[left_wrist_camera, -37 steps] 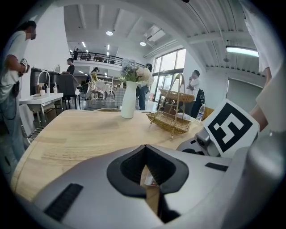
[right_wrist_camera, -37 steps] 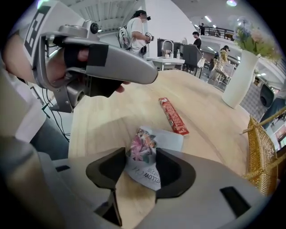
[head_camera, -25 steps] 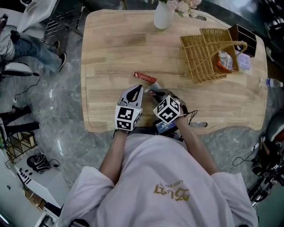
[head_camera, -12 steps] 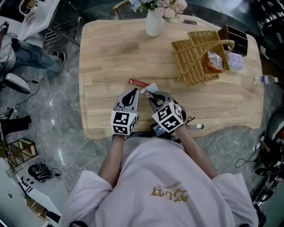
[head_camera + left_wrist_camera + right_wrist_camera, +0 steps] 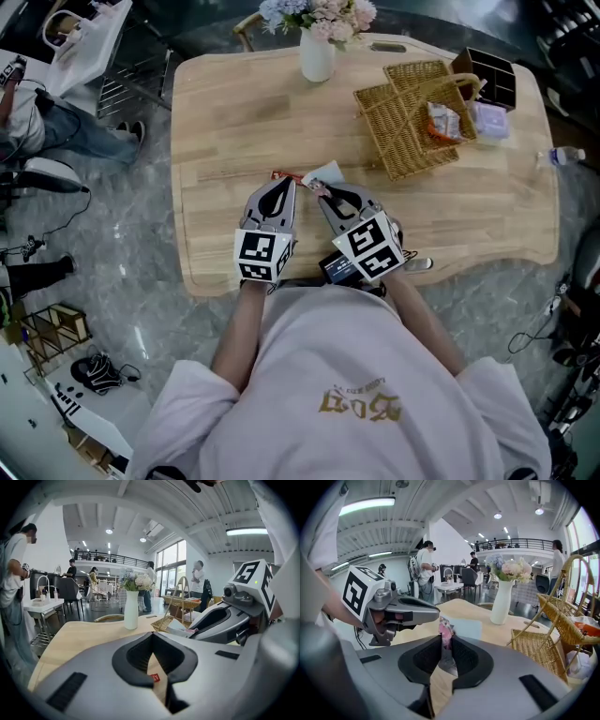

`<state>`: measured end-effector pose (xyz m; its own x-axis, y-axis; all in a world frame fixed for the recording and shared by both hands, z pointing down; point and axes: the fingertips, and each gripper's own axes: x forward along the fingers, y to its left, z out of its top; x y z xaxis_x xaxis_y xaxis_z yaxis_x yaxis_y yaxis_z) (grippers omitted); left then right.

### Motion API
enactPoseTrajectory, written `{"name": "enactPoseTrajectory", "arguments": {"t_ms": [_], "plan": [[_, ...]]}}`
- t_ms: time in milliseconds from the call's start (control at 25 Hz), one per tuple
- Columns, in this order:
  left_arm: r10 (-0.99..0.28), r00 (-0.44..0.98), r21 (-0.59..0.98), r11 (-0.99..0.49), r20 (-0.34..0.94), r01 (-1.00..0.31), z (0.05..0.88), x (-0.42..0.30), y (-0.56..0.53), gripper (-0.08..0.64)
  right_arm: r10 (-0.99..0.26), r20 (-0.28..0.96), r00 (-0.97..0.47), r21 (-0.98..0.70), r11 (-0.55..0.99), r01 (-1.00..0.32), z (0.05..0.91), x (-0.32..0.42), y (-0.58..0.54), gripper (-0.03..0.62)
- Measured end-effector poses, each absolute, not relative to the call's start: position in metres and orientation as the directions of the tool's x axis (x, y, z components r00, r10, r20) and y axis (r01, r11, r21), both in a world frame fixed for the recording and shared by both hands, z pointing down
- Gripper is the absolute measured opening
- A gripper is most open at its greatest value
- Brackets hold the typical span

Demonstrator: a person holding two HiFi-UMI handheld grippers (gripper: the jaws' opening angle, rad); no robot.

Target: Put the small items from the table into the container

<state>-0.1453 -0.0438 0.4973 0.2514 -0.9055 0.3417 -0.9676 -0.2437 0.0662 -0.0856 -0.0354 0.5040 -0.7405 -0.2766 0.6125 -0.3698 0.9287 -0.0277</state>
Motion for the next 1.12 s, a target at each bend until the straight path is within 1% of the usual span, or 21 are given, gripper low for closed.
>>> {"name": "enactPoseTrajectory", "arguments": {"t_ms": [200, 560, 800, 1120], "plan": [[-0.914, 0.258, 0.049, -0.256, 0.312, -0.966, 0.477, -0.141, -0.049, 0.0, -0.318, 0.571, -0.757, -0.038, 0.911, -0.412, 0.487, -0.076, -0.044, 0.075], [-0.941, 0.248, -0.029, -0.261, 0.232, -0.965, 0.429, -0.142, -0.064, 0.0, -0.412, 0.505, -0.759, -0.018, 0.874, -0.486, 0.451, -0.049, -0.067, 0.075], [-0.946, 0.245, -0.045, -0.26, 0.211, -0.965, 0.417, -0.139, -0.077, 0.0, -0.468, 0.471, -0.748, 0.0, 0.848, -0.53, 0.434, -0.033, -0.082, 0.075], [-0.938, 0.287, -0.062, -0.304, 0.194, -0.951, 0.408, -0.122, -0.1, 0.0, -0.558, 0.434, -0.707, 0.039, 0.796, -0.604, 0.415, -0.004, -0.104, 0.075]]}}
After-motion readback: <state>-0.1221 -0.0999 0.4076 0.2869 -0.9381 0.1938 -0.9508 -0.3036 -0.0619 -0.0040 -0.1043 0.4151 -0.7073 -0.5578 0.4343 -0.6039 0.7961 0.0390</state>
